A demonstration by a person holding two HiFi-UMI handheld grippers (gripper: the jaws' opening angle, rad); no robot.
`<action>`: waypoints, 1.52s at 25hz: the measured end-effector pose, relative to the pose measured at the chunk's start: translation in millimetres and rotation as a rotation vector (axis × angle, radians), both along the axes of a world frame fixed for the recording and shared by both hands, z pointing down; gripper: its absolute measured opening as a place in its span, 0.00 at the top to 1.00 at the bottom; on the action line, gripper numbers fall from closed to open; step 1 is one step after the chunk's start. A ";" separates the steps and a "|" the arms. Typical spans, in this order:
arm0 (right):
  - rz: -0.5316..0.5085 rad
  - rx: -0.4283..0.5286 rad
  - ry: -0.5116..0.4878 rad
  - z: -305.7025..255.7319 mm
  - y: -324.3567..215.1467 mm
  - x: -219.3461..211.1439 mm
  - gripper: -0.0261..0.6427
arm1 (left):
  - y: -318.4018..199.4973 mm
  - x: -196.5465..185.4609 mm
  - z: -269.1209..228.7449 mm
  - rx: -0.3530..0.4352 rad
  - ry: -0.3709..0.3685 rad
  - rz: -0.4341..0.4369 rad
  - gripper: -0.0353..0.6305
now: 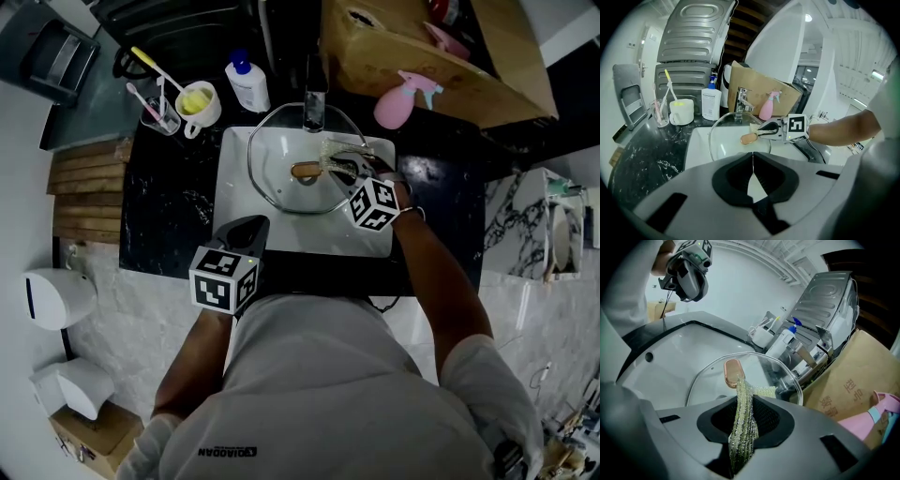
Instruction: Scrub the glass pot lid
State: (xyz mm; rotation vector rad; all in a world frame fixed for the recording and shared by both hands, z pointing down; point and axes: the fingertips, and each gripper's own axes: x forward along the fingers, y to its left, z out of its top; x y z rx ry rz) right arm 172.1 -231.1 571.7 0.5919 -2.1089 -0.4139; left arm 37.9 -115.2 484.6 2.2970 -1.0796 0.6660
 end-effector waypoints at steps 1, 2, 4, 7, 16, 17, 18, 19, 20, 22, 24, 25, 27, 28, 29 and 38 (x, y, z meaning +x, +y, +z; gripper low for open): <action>0.009 -0.003 -0.001 0.5 1.1 1.3 0.81 | -0.2 0.7 0.0 0.000 0.000 0.007 0.92; 0.017 -0.006 -0.003 0.9 2.3 2.6 0.81 | -0.4 1.2 0.0 -0.001 0.000 0.013 0.92; 0.035 -0.015 -0.009 1.8 5.0 4.8 0.81 | -0.8 2.0 0.0 -0.002 0.000 0.025 0.92; 0.061 -0.029 -0.022 4.8 9.9 8.7 0.81 | -1.5 4.9 -0.4 -0.003 0.000 0.045 0.92; 0.131 -0.051 -0.087 8.4 16.4 9.5 0.81 | -3.4 8.0 -1.3 -0.001 -0.015 0.098 0.92; 0.136 -0.051 -0.089 8.6 16.9 9.4 0.81 | -3.4 7.3 -1.3 -0.001 -0.019 0.102 0.92; 0.139 -0.052 -0.088 9.1 17.9 9.4 0.81 | -3.5 6.5 -1.2 -0.002 -0.021 0.105 0.92; 0.142 -0.054 -0.085 10.0 19.3 9.3 0.81 | -3.8 5.8 -1.2 -0.002 -0.023 0.107 0.92; 0.144 -0.056 -0.083 11.0 21.0 8.9 0.81 | -4.2 5.3 -1.3 -0.002 -0.024 0.109 0.92; 0.149 -0.064 -0.082 13.4 24.8 7.4 0.81 | -5.1 5.2 -2.1 -0.001 -0.024 0.115 0.92; 0.154 -0.073 -0.085 15.4 28.4 5.7 0.81 | -6.3 6.3 -3.2 0.001 -0.024 0.124 0.92; 0.156 -0.077 -0.087 16.2 29.9 4.8 0.81 | -6.9 6.8 -3.8 0.002 -0.024 0.130 0.92; 0.160 -0.085 -0.093 17.3 32.9 2.8 0.81 | -8.0 7.4 -4.9 0.004 -0.023 0.140 0.92; 0.161 -0.090 -0.096 17.9 34.6 1.5 0.81 | -8.6 7.4 -5.3 0.005 -0.022 0.143 0.92; 0.159 -0.095 -0.098 18.9 36.6 0.2 0.81 | -9.0 7.2 -5.4 0.006 -0.022 0.146 0.92; 0.150 -0.126 -0.103 28.7 49.8 -9.7 0.81 | -8.9 0.3 -2.0 -0.002 -0.022 0.158 0.92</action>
